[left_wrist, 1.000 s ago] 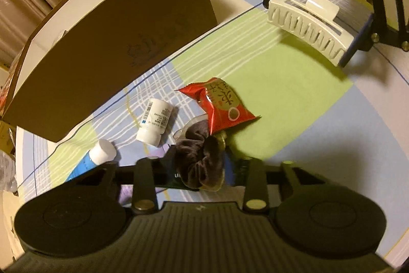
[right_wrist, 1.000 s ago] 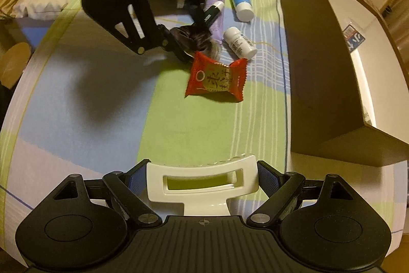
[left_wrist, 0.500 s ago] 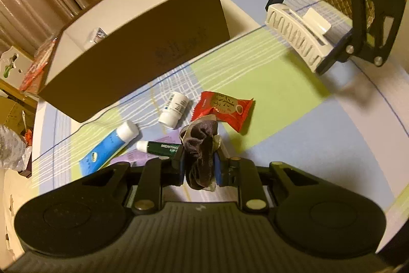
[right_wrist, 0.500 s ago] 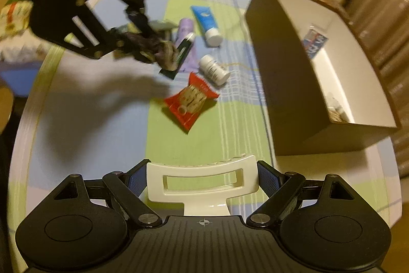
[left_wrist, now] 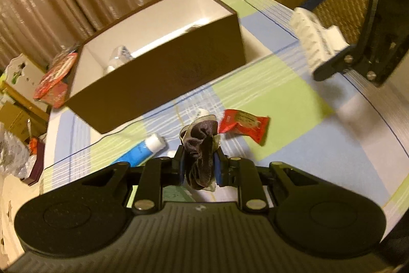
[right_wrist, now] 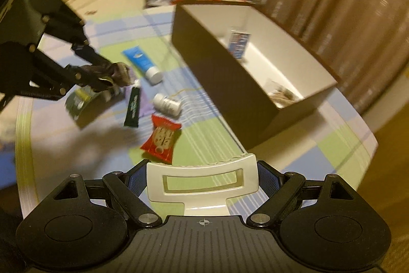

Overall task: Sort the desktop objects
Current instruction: 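Grasp the brown scrunchie with the left tool while the right tool holds the hair clip, then carry the scrunchie and hair clip over the brown box with both tools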

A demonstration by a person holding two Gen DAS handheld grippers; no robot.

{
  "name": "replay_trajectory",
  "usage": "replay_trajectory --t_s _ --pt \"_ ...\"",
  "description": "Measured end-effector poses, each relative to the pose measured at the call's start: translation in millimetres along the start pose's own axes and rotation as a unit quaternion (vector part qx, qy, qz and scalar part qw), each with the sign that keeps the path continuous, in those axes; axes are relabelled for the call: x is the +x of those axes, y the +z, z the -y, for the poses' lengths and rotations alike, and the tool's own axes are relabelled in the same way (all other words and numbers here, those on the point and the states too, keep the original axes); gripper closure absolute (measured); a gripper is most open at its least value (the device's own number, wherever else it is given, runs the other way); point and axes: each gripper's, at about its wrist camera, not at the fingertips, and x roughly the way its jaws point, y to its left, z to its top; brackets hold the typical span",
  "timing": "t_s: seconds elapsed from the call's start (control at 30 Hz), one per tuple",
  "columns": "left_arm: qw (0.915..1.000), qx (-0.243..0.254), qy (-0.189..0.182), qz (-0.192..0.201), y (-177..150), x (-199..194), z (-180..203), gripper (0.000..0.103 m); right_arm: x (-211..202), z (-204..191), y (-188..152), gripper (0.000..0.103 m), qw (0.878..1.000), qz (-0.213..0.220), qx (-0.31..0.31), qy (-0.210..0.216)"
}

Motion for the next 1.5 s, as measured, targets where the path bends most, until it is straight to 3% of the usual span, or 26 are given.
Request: replay_trajectory --t_s 0.37,0.73,0.93,1.13,1.5 --pt "0.9938 -0.096 0.055 0.004 8.7 -21.2 -10.9 0.085 -21.2 12.0 6.1 0.017 0.995 0.041 0.085 -0.016" --pt "0.986 -0.135 0.097 0.01 15.2 -59.6 -1.5 0.085 -42.4 10.6 8.7 0.017 0.985 0.103 0.137 0.008" --pt "0.9861 -0.139 0.088 0.026 19.5 -63.7 -17.3 0.085 -53.0 10.0 17.7 0.017 0.979 0.114 0.166 -0.007" --pt "0.9888 -0.123 0.066 0.053 25.4 -54.3 -55.3 0.085 -47.7 8.2 38.2 0.017 0.973 0.114 0.196 -0.052" --pt "0.993 -0.027 -0.013 0.114 46.0 -22.3 -155.7 0.085 -20.9 -8.2 112.8 0.017 0.943 0.109 0.269 -0.162"
